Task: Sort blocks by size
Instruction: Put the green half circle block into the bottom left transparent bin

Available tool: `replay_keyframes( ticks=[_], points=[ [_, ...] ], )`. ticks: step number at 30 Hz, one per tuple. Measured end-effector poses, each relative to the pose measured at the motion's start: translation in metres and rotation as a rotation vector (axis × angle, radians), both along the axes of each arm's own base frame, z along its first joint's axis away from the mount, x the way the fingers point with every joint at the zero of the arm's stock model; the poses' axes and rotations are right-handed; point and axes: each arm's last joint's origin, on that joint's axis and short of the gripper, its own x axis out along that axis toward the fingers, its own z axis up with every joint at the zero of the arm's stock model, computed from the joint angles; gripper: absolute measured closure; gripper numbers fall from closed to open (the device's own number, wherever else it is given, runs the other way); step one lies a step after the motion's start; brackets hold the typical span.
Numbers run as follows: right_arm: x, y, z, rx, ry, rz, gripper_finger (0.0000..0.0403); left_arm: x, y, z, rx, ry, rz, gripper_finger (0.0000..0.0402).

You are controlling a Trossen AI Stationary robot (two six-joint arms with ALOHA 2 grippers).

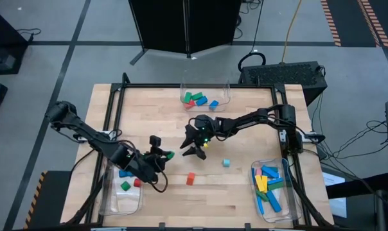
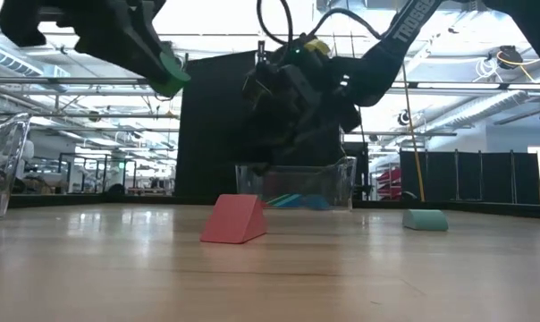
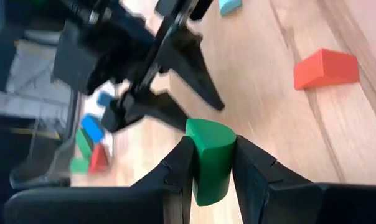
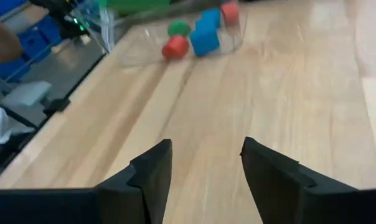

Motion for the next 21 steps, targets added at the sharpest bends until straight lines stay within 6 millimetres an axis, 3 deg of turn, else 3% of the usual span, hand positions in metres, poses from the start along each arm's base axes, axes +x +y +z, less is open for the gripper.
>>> replay_keyframes(
  ticks=[21],
  points=[
    [-0.017,0.000,-0.019,-0.066,0.272,-0.029,0.0223,-0.034,-0.003,0.030,-0.196,0.292,0.242,0.0323]
  ],
)
